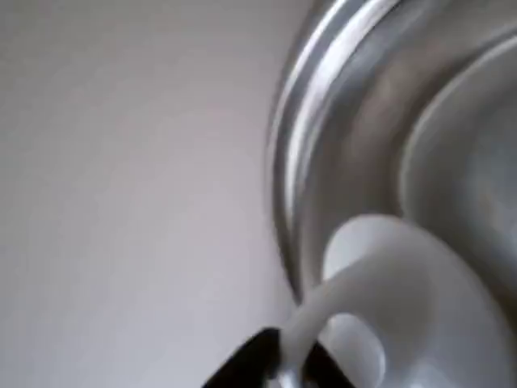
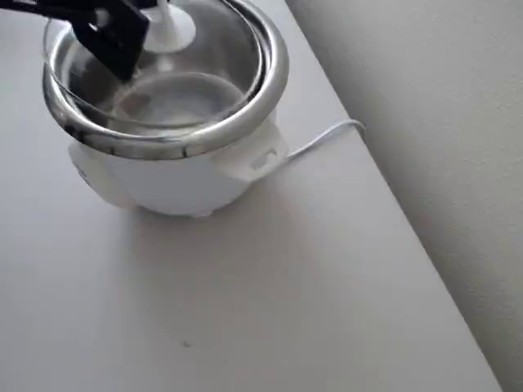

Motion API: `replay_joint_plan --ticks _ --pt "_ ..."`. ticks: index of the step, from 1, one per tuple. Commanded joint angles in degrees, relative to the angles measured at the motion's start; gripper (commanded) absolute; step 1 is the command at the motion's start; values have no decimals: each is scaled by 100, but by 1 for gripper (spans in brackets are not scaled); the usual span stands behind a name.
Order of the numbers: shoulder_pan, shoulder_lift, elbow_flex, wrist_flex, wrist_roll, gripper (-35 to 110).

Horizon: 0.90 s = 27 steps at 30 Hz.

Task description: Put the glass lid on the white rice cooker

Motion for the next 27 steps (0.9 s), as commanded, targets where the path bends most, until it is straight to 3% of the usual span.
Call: replay_joint_plan --ticks 1,11,27 --pt "255 167 -501 -457 -167 1" --pt "114 220 -545 598 -624 34" --pt "-70 132 -545 2795 -202 35"
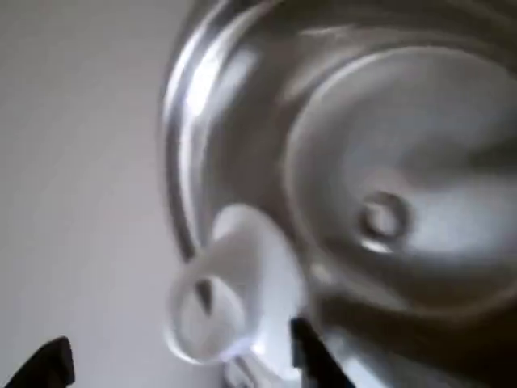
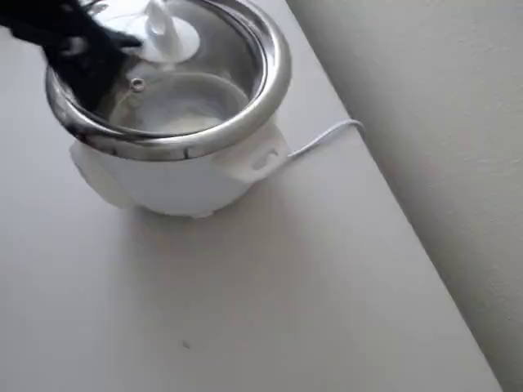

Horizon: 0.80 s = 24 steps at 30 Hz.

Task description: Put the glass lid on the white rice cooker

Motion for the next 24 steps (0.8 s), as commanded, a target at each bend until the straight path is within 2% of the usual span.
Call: replay_joint_plan --ticks 1,8,16,24 --pt "-123 176 -105 606 62 34" --pt "-308 923 659 896 -9 29" --pt "-703 2074 2997 817 -79 24" --pt "-457 2830 5133 -1063 -88 23"
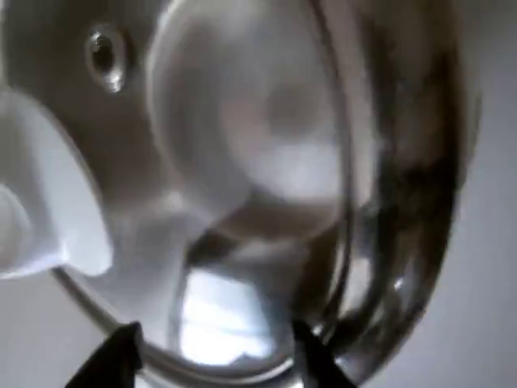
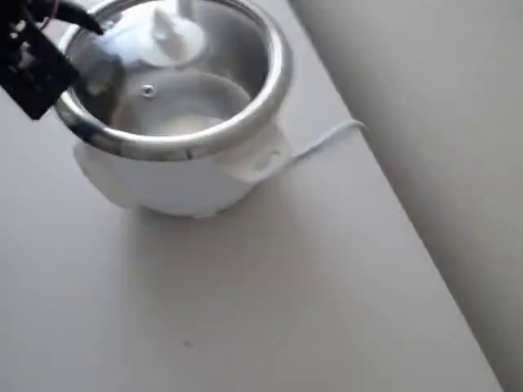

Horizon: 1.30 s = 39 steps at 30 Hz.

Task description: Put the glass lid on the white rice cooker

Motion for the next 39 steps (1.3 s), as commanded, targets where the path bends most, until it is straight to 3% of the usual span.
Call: replay_joint_plan --ticks 1,9,17,21,34,39 --pt "141 272 1020 -853 -105 23" --pt "519 1125 888 -809 -325 21" --pt "729 2197 923 -176 -457 1" --pt "914 2619 1178 220 -457 0" --pt "2188 5695 5291 -615 -896 0" --pt "2153 6741 6891 -1195 -888 0"
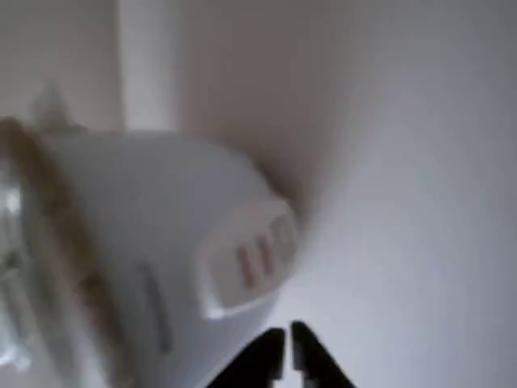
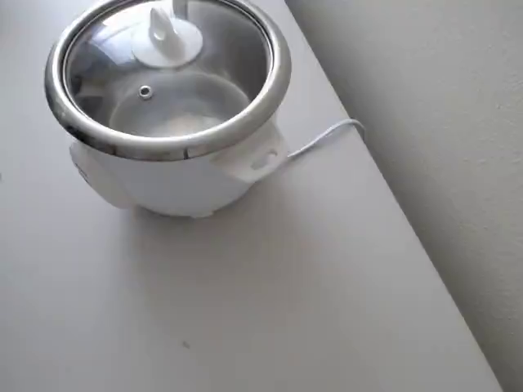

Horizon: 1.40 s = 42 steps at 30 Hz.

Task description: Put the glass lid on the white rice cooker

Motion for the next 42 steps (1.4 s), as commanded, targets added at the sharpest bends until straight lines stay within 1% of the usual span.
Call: replay_joint_plan --ticks 1,4,9,11,13,17,23,27,42 --pt "35 1125 1301 -580 -97 0" --pt "176 1600 1978 -835 -114 0" --pt "387 1890 2848 -993 -193 0" --pt "264 2136 3199 -993 -431 0" --pt "211 2663 3656 -888 -439 0" --pt "378 2725 4148 -923 -281 0" --pt "299 2725 4922 -1143 -167 0" --pt "404 2725 4913 -1099 70 0" --pt "378 2725 4913 -1099 35 0"
